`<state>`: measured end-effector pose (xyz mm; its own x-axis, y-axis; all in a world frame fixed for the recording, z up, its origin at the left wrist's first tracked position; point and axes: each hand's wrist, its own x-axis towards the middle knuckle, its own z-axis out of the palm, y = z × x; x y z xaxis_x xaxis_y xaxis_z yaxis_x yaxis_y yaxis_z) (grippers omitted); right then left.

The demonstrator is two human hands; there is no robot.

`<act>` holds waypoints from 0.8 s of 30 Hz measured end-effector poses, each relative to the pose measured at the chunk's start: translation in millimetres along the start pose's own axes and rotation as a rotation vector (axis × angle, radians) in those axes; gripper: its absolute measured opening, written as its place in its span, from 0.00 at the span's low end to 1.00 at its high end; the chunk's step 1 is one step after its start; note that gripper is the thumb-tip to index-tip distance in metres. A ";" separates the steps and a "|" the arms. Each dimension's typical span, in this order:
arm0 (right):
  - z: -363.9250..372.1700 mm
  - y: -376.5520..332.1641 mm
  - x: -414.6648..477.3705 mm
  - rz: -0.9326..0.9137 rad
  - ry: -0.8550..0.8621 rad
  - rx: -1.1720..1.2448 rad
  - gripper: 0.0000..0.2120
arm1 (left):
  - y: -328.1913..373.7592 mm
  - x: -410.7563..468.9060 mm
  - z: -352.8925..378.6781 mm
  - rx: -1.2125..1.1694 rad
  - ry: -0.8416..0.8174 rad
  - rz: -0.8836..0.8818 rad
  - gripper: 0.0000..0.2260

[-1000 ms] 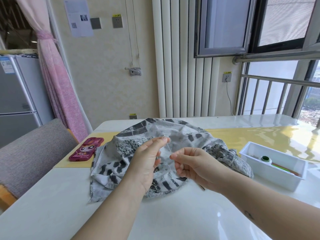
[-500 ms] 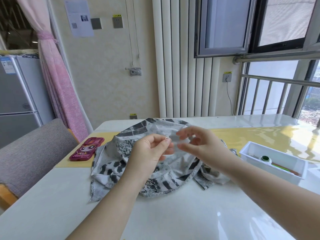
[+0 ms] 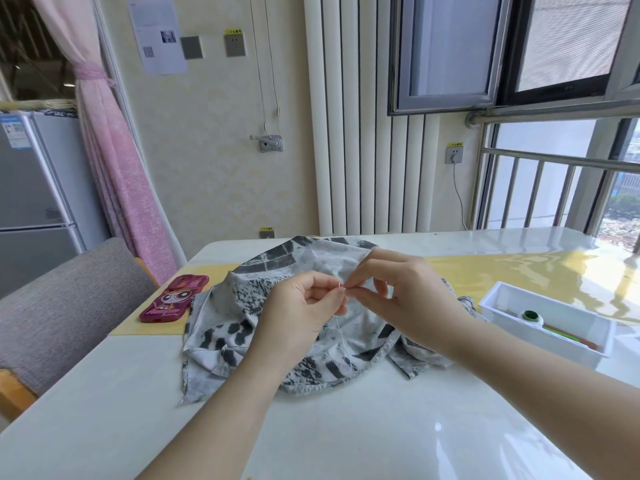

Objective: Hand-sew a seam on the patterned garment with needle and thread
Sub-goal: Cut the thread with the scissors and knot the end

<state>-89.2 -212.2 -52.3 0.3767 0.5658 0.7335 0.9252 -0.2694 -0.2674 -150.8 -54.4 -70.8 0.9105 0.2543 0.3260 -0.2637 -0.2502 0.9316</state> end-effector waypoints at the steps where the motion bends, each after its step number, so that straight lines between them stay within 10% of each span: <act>1: 0.2 0.0 0.3 0.023 -0.001 0.009 0.04 | 0.2 -0.1 0.3 -0.009 -0.002 -0.003 0.06; 20: 1.1 -2.2 6.3 0.487 -0.068 0.404 0.03 | 5.6 -4.2 5.0 -0.118 0.013 -0.064 0.05; 24: 5.2 -0.8 -0.3 0.679 -0.078 0.834 0.13 | 6.6 -4.6 6.4 -0.110 0.034 -0.076 0.05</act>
<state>-89.8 -208.1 -55.6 0.7976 0.5543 0.2377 0.2504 0.0542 -0.9666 -154.6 -63.2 -67.1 0.9184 0.3006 0.2572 -0.2293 -0.1253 0.9653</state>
